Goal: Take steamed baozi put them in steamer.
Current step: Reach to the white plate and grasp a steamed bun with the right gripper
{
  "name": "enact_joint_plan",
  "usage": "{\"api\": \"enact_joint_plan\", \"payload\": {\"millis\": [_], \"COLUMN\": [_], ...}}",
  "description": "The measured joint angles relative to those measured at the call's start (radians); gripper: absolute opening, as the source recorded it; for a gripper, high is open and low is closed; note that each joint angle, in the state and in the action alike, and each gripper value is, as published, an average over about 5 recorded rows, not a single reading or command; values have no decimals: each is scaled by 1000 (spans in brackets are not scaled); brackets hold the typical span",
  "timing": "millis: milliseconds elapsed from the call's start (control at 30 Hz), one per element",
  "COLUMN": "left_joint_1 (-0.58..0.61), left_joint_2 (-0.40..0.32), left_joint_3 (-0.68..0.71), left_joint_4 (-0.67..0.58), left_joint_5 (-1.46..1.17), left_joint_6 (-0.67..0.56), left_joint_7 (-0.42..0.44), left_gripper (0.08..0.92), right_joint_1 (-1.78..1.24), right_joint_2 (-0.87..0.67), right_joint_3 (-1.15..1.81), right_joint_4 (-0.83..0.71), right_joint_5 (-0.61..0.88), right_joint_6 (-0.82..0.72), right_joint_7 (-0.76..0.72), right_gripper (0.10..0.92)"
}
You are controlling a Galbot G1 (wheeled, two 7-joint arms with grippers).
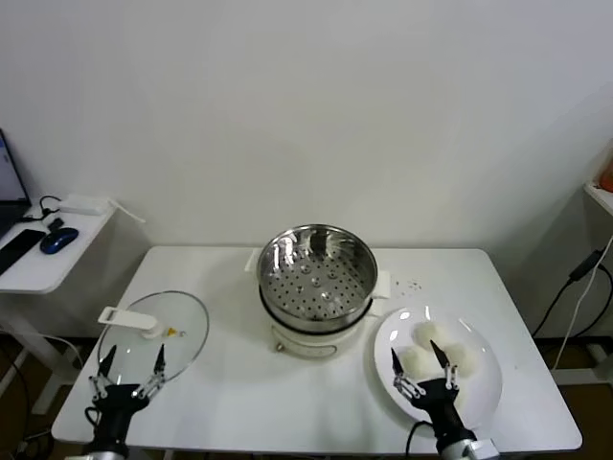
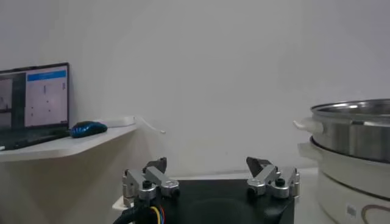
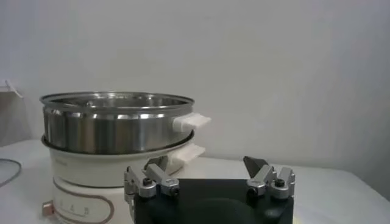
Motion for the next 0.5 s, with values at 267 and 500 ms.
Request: {"api": "enact_joint_plan", "payload": {"millis": [267,500], "left_joint_1": [-10,-16], "left_joint_2": [3,13], "left_joint_3": [8,13], "left_joint_4": [6,6], "left_joint_5": [1,1], "left_joint_6": [-3,-3], "left_joint_7": [-4,-4], "left_gripper": [823,823], "right_joint_1": [113,270], "right_joint_2": [-128,-313], "right_joint_3": [28,9], "right_joint_4": [-31,-121], "right_joint_5": [32,42], "right_joint_6": [-91,-174], "right_joint_7": [-118,-310], "right_gripper": [823,823]}}
